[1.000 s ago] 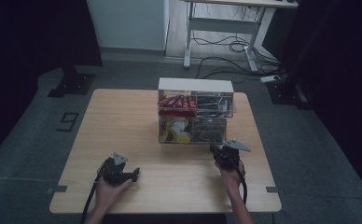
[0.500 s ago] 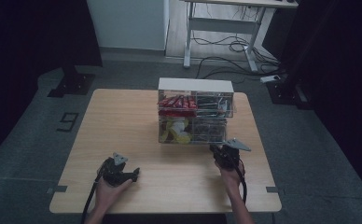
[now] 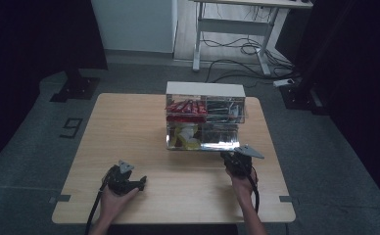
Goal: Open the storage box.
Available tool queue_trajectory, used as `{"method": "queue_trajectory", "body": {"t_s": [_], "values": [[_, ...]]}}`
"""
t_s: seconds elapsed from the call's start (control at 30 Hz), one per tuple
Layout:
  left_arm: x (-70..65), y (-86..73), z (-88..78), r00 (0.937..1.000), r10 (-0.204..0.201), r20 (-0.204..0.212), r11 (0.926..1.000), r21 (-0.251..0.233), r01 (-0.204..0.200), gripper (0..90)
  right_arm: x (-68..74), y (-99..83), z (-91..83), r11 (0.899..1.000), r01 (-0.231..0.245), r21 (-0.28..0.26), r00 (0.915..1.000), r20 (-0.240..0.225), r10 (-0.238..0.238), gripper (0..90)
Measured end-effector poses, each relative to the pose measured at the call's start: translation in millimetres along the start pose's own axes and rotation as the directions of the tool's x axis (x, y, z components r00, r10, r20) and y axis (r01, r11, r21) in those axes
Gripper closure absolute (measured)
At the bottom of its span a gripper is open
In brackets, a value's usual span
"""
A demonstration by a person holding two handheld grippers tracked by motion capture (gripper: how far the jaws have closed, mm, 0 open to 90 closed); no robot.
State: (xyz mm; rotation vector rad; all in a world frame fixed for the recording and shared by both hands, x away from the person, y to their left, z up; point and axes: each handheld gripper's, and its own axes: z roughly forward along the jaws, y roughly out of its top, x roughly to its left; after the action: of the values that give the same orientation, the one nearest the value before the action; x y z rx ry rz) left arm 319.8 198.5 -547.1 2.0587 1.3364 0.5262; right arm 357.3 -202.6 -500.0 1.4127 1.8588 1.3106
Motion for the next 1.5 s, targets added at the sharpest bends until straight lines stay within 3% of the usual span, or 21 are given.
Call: {"method": "queue_trajectory", "body": {"t_s": [0.9,1.5], "values": [[-0.1,0.4,0.5,1.0,-0.002,-0.002,1.0,-0.001,0.002,14.6,2.7,12.5,-7.8,0.999,-0.012,-0.049,0.9999,0.005,0.012,89.1],[-0.1,0.4,0.4,1.0,-0.002,-0.002,1.0,-0.001,0.002,14.6,4.2,25.5,-7.0,0.999,-0.003,-0.046,1.0,0.009,0.003,89.1]]}}
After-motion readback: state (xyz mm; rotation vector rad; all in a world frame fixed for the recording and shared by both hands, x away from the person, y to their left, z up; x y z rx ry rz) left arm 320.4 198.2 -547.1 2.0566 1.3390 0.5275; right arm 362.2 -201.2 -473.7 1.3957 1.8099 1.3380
